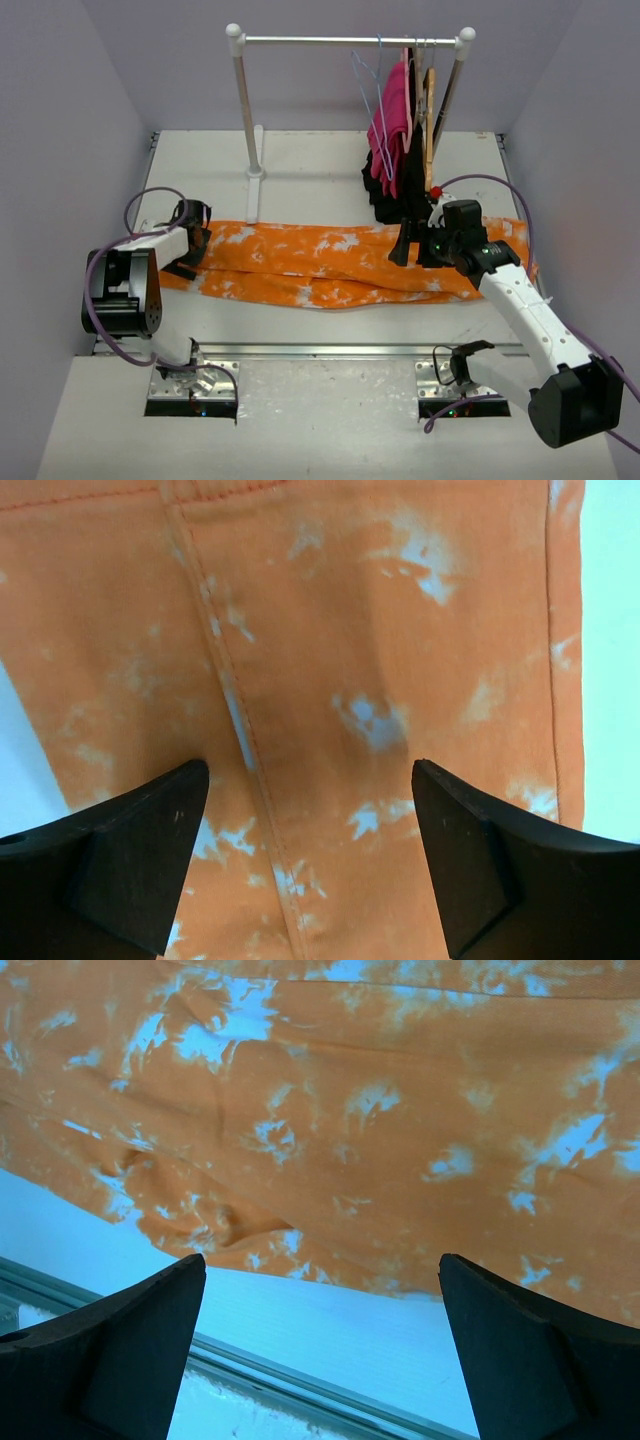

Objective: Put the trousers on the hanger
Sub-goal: Fold the trousers at the center of the board.

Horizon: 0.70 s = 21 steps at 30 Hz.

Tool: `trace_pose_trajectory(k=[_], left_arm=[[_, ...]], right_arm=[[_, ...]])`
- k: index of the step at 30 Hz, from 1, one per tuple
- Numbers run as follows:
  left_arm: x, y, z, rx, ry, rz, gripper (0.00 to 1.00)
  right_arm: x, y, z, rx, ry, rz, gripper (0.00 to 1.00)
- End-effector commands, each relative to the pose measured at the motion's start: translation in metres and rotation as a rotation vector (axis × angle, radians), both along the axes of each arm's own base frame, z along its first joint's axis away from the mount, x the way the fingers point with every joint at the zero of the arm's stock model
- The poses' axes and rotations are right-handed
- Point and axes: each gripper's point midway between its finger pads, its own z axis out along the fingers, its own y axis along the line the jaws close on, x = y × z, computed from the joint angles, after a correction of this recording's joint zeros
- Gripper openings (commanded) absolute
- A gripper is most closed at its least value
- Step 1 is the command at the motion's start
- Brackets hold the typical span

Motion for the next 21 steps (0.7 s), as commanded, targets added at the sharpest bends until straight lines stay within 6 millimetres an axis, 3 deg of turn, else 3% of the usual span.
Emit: trace_pose_trajectory(k=[1,6,13,21], left_arm=[[-0.074,0.026,-0.012,0.113,0.209,0.145,0.82],[-0.077,0.034,-0.004,0.150,0.216,0.163,0.82],[-0.048,0.025,0.019,0.109,0.104,0.076,0.82],[-0.020,0.008,0.019,0.063,0.037,-0.021,0.79]], right_arm=[[0.006,0.004,0.010,0.011,-0.060,0.023,0.99],[0.006,0.005,0.011,0.016,-0.063,0.026,0.99],[0.004,0.007,0.011,0.027,-0.061,0.038,0.99],[0.002,0.010,0.012,0.045,-0.073,0.051,0.99]])
